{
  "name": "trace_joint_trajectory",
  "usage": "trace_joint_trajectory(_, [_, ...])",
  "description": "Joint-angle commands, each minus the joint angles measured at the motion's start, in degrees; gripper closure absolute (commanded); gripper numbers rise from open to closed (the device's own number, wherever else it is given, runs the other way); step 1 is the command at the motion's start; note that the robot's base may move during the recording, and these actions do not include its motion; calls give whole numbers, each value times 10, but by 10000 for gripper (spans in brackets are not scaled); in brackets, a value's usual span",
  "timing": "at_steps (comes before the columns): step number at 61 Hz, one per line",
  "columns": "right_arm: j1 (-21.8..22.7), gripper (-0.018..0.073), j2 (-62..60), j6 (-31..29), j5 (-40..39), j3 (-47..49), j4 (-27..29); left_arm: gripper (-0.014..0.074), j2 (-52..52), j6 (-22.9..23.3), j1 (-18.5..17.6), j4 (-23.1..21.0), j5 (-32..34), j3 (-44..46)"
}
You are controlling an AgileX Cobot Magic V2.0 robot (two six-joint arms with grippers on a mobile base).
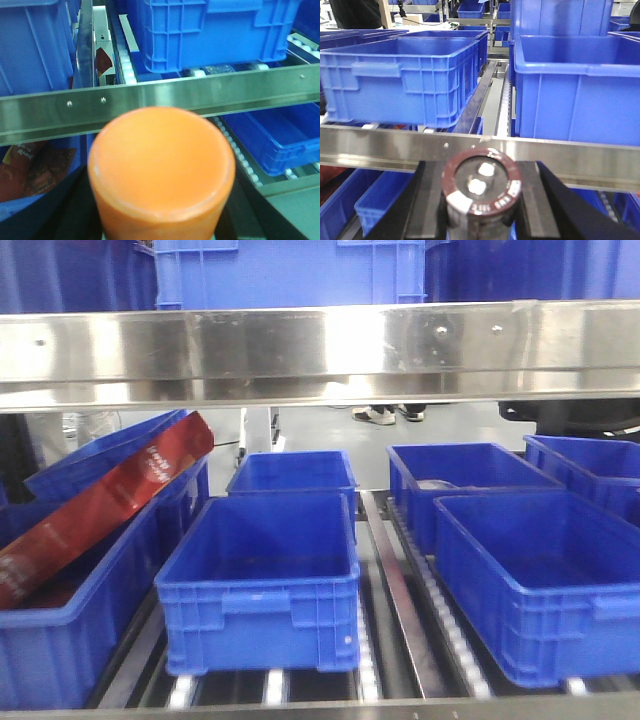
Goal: Place cylindrical capacitor in blue bin on shelf
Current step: 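Drive up to the steel shelf and stop facing the blue bins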
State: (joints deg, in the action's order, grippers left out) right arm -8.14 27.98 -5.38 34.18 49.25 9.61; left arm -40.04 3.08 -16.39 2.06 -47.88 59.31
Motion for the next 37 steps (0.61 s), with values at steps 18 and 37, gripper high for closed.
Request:
trace_joint_trajectory(18, [-1, 721, -2, -2, -17, 4, -1, 707, 2, 0, -3, -2, 9, 5])
trace_joint_trajectory(37, [-1, 721, -2, -2, -17, 4, -1, 707, 2, 0, -3, -2, 9, 5])
